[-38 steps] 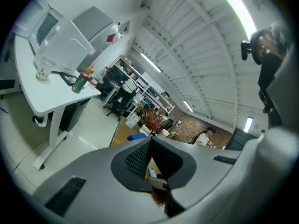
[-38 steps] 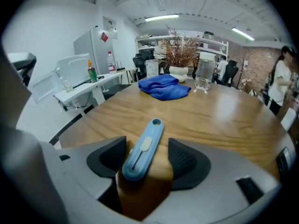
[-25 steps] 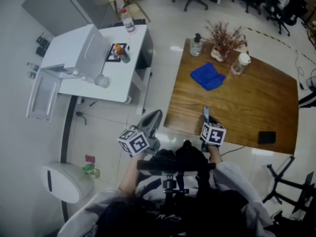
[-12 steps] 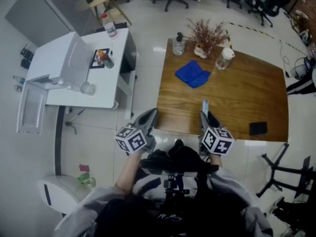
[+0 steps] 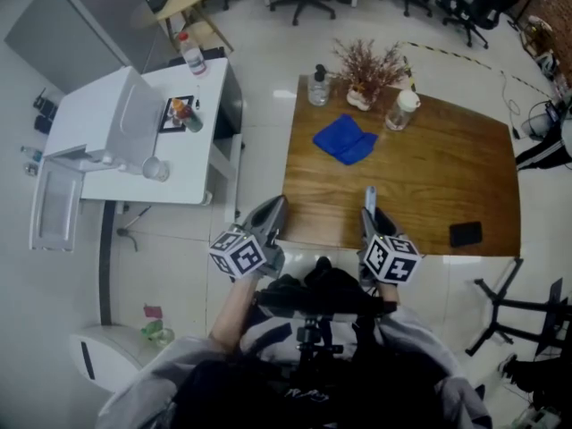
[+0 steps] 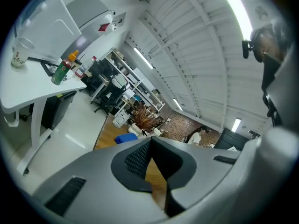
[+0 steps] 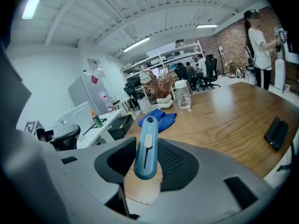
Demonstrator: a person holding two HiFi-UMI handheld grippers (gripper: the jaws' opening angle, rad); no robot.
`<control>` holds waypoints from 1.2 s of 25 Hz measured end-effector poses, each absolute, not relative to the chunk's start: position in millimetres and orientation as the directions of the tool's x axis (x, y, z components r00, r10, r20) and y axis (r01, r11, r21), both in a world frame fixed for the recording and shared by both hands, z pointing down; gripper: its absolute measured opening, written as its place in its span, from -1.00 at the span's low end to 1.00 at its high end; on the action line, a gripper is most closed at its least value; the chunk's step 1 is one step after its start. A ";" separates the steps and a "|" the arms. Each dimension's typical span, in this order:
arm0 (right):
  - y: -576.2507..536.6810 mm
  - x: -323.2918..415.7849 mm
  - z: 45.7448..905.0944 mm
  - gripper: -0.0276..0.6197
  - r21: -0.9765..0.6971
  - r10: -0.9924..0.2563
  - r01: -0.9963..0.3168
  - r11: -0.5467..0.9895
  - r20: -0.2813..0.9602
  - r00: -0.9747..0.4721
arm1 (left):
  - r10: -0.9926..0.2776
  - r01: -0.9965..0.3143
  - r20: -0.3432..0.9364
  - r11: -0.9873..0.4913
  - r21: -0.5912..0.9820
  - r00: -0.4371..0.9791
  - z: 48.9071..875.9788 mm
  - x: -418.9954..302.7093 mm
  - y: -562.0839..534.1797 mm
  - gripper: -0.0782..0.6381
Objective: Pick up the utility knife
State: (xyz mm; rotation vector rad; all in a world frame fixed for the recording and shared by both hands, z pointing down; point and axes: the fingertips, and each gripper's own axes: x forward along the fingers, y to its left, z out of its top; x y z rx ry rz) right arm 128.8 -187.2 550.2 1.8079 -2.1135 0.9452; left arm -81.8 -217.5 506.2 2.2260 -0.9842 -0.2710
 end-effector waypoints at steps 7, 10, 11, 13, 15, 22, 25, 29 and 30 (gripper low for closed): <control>-190.3 128.6 552.6 -0.44 -0.338 -0.807 -0.940 0.040 0.544 -0.230 | -0.714 -0.578 0.108 -0.459 0.675 0.692 513.5 -82.2 -219.9 -0.76; -191.7 127.7 558.4 -0.43 -0.332 -0.799 -0.943 0.042 0.555 -0.230 | -0.710 -0.573 0.108 -0.459 0.679 0.696 513.6 -81.5 -221.1 -0.76; -192.2 127.4 562.1 -0.43 -0.325 -0.793 -0.945 0.043 0.564 -0.231 | -0.709 -0.571 0.105 -0.461 0.680 0.698 513.4 -81.3 -221.4 -0.76; -192.6 127.4 574.4 -0.43 -0.306 -0.775 -0.951 0.047 0.590 -0.228 | -0.710 -0.573 0.109 -0.457 0.680 0.696 513.2 -82.1 -221.5 -0.76; -192.6 128.1 591.6 -0.43 -0.280 -0.751 -0.959 0.051 0.622 -0.222 | -0.715 -0.581 0.119 -0.447 0.680 0.689 514.0 -84.8 -221.0 -0.76; -196.5 125.5 630.4 -0.42 -0.221 -0.691 -0.970 0.096 0.687 -0.225 | -0.751 -0.616 0.136 -0.408 0.674 0.646 517.2 -100.8 -220.2 -0.76; -205.1 126.1 630.8 -0.42 -0.198 -0.695 -0.974 0.109 0.686 -0.217 | -0.768 -0.630 0.145 -0.386 0.674 0.625 518.0 -107.9 -219.5 -0.76; -216.2 129.4 619.6 -0.42 -0.209 -0.720 -0.973 0.094 0.661 -0.212 | -0.782 -0.640 0.149 -0.367 0.675 0.605 517.4 -112.9 -220.2 -0.76; -218.7 131.0 617.2 -0.42 -0.223 -0.730 -0.971 0.087 0.649 -0.215 | -0.784 -0.641 0.150 -0.364 0.676 0.603 517.8 -112.6 -220.6 -0.76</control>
